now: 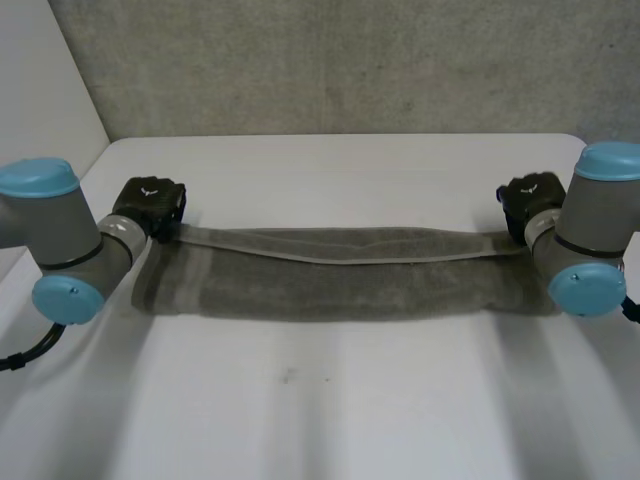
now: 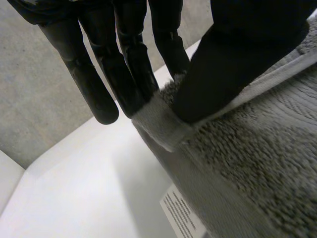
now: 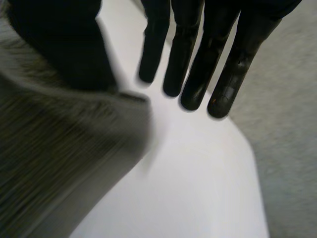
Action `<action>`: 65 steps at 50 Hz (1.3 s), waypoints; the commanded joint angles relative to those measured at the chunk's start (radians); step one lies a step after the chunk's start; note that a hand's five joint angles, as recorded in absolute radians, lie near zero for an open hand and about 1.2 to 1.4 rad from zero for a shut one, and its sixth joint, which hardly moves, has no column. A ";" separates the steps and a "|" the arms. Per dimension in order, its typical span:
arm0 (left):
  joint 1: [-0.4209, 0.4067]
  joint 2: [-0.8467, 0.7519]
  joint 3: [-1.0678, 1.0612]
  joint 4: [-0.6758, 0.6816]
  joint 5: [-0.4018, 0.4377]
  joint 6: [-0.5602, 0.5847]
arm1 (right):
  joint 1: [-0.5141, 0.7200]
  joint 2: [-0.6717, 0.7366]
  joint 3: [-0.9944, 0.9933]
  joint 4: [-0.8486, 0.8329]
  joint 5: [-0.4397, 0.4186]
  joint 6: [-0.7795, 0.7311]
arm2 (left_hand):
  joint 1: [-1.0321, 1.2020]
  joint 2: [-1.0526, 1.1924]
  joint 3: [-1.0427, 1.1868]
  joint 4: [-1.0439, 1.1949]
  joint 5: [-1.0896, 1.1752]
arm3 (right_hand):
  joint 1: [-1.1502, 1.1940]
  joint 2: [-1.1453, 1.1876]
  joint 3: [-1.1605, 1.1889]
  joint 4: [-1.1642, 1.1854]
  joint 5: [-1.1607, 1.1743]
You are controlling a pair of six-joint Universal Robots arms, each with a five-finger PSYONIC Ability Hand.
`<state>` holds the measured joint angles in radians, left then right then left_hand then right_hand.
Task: Fold the towel.
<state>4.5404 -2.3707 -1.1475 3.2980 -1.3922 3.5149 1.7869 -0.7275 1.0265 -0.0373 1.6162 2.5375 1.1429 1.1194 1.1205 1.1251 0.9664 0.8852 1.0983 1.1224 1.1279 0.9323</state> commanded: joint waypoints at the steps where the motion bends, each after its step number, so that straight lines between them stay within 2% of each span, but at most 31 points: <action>1: -0.032 0.016 0.016 -0.001 -0.036 0.007 | 0.011 -0.044 -0.020 -0.121 0.091 0.018 | -0.932 -0.909 -0.910 -0.915 -0.930 | -0.711 -0.924 -0.948 -0.953 -0.932; 2: -0.032 0.016 0.015 -0.001 -0.036 0.007 | 0.011 -0.044 -0.020 -0.121 0.091 0.018 | -0.932 -0.909 -0.910 -0.915 -0.930 | -0.711 -0.924 -0.948 -0.953 -0.932; 7: -0.044 0.148 -0.069 -0.005 -0.063 -0.004 | 0.000 -0.215 0.055 -0.107 0.074 0.160 | -0.938 -0.915 -0.916 -0.920 -0.936 | -0.711 -0.924 -0.948 -0.953 -0.932; 10: -0.044 0.192 -0.104 -0.001 -0.062 -0.004 | -0.001 -0.265 0.089 -0.090 0.054 0.179 | -0.938 -0.915 -0.916 -0.920 -0.936 | -0.711 -0.924 -0.948 -0.953 -0.932; 12: -0.044 0.275 -0.177 0.002 -0.059 -0.005 | -0.018 -0.352 0.159 -0.021 -0.002 0.184 | -0.938 -0.915 -0.916 -0.920 -0.936 | -0.711 -0.924 -0.948 -0.953 -0.932; 15: -0.044 0.343 -0.250 0.003 -0.059 -0.005 | -0.058 -0.409 0.245 0.068 -0.054 0.185 | -0.938 -0.915 -0.916 -0.920 -0.936 | -0.711 -0.924 -0.948 -0.953 -0.932; 19: -0.043 0.396 -0.328 0.003 -0.056 -0.005 | -0.090 -0.435 0.333 0.142 -0.099 0.191 | -0.950 -0.926 -0.927 -0.932 -0.948 | -0.692 -0.905 -0.929 -0.934 -0.913; 22: -0.040 0.433 -0.411 0.015 -0.053 -0.010 | -0.107 -0.438 0.421 0.175 -0.145 0.195 | -0.953 -0.929 -0.930 -0.935 -0.951 | -0.560 -0.773 -0.797 -0.803 -0.782; 26: -0.038 0.453 -0.491 0.060 -0.051 -0.011 | -0.144 -0.435 0.533 0.140 -0.208 0.191 | -0.956 -0.932 -0.933 -0.938 -0.954 | -0.372 -0.585 -0.609 -0.615 -0.594; 31: -0.035 0.455 -0.583 0.187 -0.051 -0.010 | -0.155 -0.380 0.583 0.051 -0.233 0.184 | -0.944 -0.921 -0.922 -0.926 -0.942 | -0.216 -0.429 -0.454 -0.459 -0.438; 35: -0.034 0.453 -0.592 0.206 -0.051 -0.010 | -0.155 -0.342 0.584 0.004 -0.222 0.179 | -0.944 -0.921 -0.922 -0.926 -0.942 | -0.099 -0.312 -0.336 -0.341 -0.320; 36: -0.035 0.453 -0.594 0.207 -0.051 -0.010 | -0.156 -0.328 0.583 -0.013 -0.222 0.179 | -0.944 -0.921 -0.922 -0.926 -0.942 | -0.008 -0.222 -0.246 -0.251 -0.230; 39: -0.035 0.453 -0.595 0.209 -0.051 -0.010 | -0.159 -0.303 0.578 -0.047 -0.222 0.175 | -0.944 -0.921 -0.922 -0.926 -0.942 | 0.036 -0.177 -0.201 -0.206 -0.185; 40: -0.034 0.455 -0.597 0.212 -0.051 -0.010 | -0.159 -0.288 0.572 -0.059 -0.220 0.169 | -0.947 -0.923 -0.925 -0.929 -0.945 | 0.246 0.033 0.009 0.003 0.024; 41: -0.034 0.455 -0.597 0.212 -0.051 -0.010 | -0.159 -0.288 0.572 -0.059 -0.220 0.168 | -0.947 -0.923 -0.925 -0.929 -0.945 | 0.248 0.035 0.011 0.005 0.026; 42: -0.030 0.455 -0.597 0.213 -0.051 -0.010 | -0.162 -0.280 0.566 -0.076 -0.213 0.150 | -0.947 -0.923 -0.925 -0.929 -0.945 | 0.508 0.295 0.271 0.266 0.287; 43: -0.029 0.455 -0.597 0.213 -0.051 -0.010 | -0.173 -0.282 0.564 -0.099 -0.197 0.124 | -0.947 -0.923 -0.925 -0.929 -0.945 | 0.511 0.298 0.274 0.268 0.289; 44: -0.027 0.456 -0.598 0.213 -0.051 -0.011 | -0.190 -0.291 0.566 -0.128 -0.168 0.091 | -0.947 -0.923 -0.925 -0.929 -0.945 | 0.511 0.298 0.274 0.268 0.289; 47: -0.027 0.458 -0.601 0.213 -0.051 -0.011 | -0.225 -0.322 0.569 -0.237 0.011 -0.116 | -0.950 -0.926 -0.928 -0.932 -0.948 | 0.511 0.298 0.274 0.268 0.289; 48: -0.027 0.458 -0.606 0.213 -0.051 -0.010 | -0.225 -0.322 0.569 -0.237 0.011 -0.117 | -0.950 -0.926 -0.928 -0.932 -0.948 | 0.511 0.298 0.274 0.268 0.289; 50: -0.029 0.458 -0.610 0.215 -0.051 -0.010 | -0.266 -0.338 0.569 -0.274 0.083 -0.237 | -0.950 -0.926 -0.928 -0.932 -0.948 | 0.511 0.298 0.274 0.268 0.289; 53: -0.032 0.461 -0.612 0.215 -0.053 -0.010 | -0.276 -0.345 0.563 -0.291 0.087 -0.304 | -0.947 -0.923 -0.925 -0.929 -0.945 | 0.511 0.298 0.274 0.268 0.289; 57: -0.030 0.472 -0.612 0.215 -0.053 -0.011 | -0.233 -0.377 0.543 -0.308 0.048 -0.249 | -0.947 -0.923 -0.925 -0.929 -0.945 | 0.511 0.298 0.274 0.268 0.289; 59: -0.030 0.479 -0.617 0.215 -0.053 -0.011 | -0.125 -0.435 0.520 -0.319 0.015 -0.142 | -0.947 -0.923 -0.925 -0.929 -0.945 | 0.511 0.298 0.274 0.268 0.289; 62: -0.030 0.481 -0.618 0.216 -0.053 -0.011 | -0.067 -0.454 0.504 -0.320 -0.002 -0.092 | -0.947 -0.923 -0.925 -0.929 -0.945 | 0.511 0.298 0.274 0.268 0.289; 64: -0.032 0.482 -0.618 0.215 -0.053 -0.011 | 0.058 -0.454 0.463 -0.325 -0.041 -0.034 | -0.947 -0.923 -0.925 -0.929 -0.945 | 0.511 0.298 0.274 0.268 0.289; 65: -0.032 0.482 -0.618 0.215 -0.053 -0.011 | 0.058 -0.454 0.463 -0.325 -0.041 -0.034 | -0.947 -0.923 -0.925 -0.929 -0.945 | 0.511 0.298 0.274 0.268 0.289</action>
<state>4.5094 -1.8927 -1.7639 3.5131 -1.4450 3.5037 1.6763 -1.1572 1.5392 -0.3587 1.6343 2.3873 0.1853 0.1797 0.1810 0.1799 0.0355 0.9537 1.1776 1.1825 1.1934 0.9764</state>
